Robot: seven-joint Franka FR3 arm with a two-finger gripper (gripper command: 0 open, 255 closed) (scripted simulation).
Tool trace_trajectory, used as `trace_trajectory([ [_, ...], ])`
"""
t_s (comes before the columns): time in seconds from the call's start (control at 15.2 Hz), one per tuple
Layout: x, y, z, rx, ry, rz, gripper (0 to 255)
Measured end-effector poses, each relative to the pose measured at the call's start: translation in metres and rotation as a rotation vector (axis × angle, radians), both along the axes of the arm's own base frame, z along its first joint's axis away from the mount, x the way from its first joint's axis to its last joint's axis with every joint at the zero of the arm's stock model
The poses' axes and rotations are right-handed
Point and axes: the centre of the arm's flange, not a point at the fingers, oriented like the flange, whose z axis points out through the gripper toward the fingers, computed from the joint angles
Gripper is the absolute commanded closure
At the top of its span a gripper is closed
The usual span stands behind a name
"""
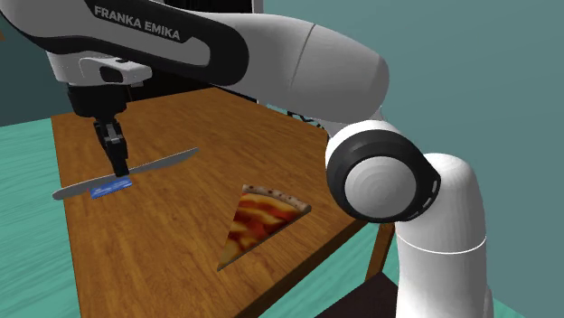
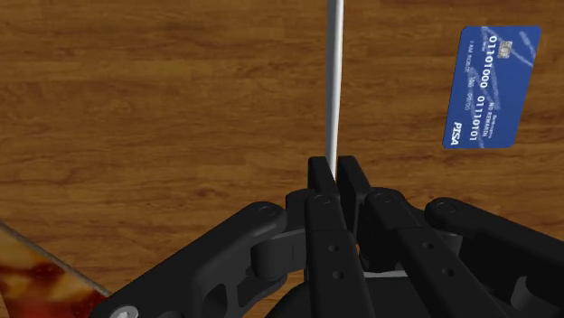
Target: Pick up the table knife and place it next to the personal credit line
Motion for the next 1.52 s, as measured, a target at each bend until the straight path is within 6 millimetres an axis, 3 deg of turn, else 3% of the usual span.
trace_trajectory([
  [0.66,0.001,0.0,-0.053,0.0,0.0,0.0,255],
  [1.06,0.0,0.0,-0.059,0.0,0.0,0.0,255],
  [1.12,0.0,0.0,-0.059,0.0,0.0,0.0,0],
  [1.52,0.0,0.0,-0.059,0.0,0.0,0.0,0],
])
